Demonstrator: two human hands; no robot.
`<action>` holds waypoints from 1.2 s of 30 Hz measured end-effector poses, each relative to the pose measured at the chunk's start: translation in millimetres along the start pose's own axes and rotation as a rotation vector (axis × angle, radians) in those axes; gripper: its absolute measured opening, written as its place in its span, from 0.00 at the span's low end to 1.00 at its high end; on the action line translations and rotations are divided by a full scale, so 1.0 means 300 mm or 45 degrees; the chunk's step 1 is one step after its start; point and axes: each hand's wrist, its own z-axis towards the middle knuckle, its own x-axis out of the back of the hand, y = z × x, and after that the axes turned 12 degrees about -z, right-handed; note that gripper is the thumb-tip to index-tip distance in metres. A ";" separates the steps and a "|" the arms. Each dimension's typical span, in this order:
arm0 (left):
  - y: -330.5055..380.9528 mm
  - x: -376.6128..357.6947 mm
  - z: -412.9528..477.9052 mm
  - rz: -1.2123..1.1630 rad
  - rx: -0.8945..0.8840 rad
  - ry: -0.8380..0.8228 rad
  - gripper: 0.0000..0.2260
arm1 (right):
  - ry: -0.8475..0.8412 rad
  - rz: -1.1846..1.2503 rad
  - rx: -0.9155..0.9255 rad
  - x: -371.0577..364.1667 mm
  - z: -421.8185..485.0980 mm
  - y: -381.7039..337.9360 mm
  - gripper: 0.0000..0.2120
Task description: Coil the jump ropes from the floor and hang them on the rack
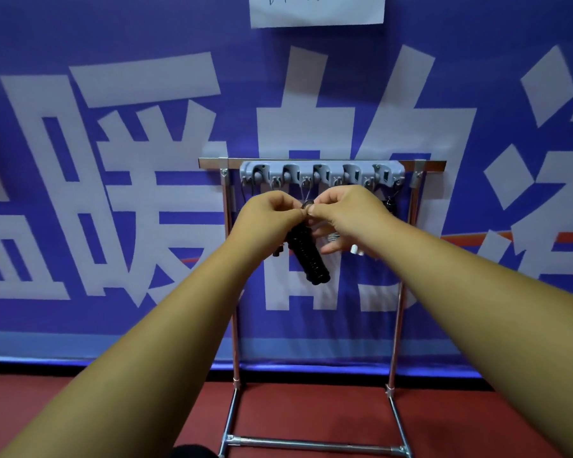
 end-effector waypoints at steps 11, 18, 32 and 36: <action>-0.054 0.089 0.259 0.117 0.034 0.249 0.05 | 0.106 -0.197 0.009 -0.127 0.292 -0.096 0.10; -0.113 0.083 0.430 0.254 0.059 0.392 0.11 | 0.227 -0.200 -0.013 -0.184 0.481 -0.063 0.06; -0.230 0.105 0.659 0.135 0.187 0.454 0.09 | 0.310 -0.513 -0.001 -0.248 0.740 -0.026 0.08; -0.247 0.098 0.667 0.165 0.181 0.408 0.05 | 0.316 -0.534 -0.053 -0.259 0.761 -0.004 0.10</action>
